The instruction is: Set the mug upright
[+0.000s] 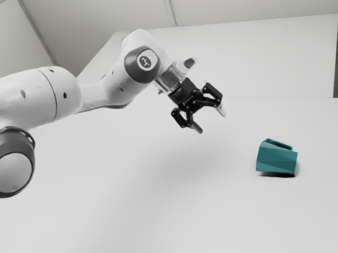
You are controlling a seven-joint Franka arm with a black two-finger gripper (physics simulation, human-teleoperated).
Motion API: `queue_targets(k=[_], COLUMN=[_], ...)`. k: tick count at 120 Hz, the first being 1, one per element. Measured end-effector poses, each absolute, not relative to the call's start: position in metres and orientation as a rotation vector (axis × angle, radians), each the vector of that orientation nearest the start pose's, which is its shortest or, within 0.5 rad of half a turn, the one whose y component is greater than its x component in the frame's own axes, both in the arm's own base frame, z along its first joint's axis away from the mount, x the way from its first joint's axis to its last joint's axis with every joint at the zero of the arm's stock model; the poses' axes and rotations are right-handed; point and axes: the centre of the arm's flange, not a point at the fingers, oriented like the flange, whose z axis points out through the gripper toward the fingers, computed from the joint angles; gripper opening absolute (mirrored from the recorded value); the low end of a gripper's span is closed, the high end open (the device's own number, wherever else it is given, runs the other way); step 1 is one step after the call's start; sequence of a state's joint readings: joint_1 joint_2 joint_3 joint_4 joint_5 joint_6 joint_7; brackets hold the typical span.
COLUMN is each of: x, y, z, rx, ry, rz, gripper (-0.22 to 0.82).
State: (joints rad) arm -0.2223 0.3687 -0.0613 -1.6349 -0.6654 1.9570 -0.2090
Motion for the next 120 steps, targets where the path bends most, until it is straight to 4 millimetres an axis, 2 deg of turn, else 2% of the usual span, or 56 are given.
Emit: queue_targets(k=[9,38,70,99,120], x=[0.627,0.629,0.634,0.636,0.631], y=[-0.231,-0.266,-0.280,-0.297,-0.324], z=[0.396,0.358,0.315,0.298,0.282], rx=[2.466,2.347,2.293,2.248,2.187], ry=[0.261,0.194,0.134,0.062,0.012], rz=[-0.252,-0.163,-0.103,-0.065,-0.077], gripper=[0.60,0.60,0.60,0.60,0.60])
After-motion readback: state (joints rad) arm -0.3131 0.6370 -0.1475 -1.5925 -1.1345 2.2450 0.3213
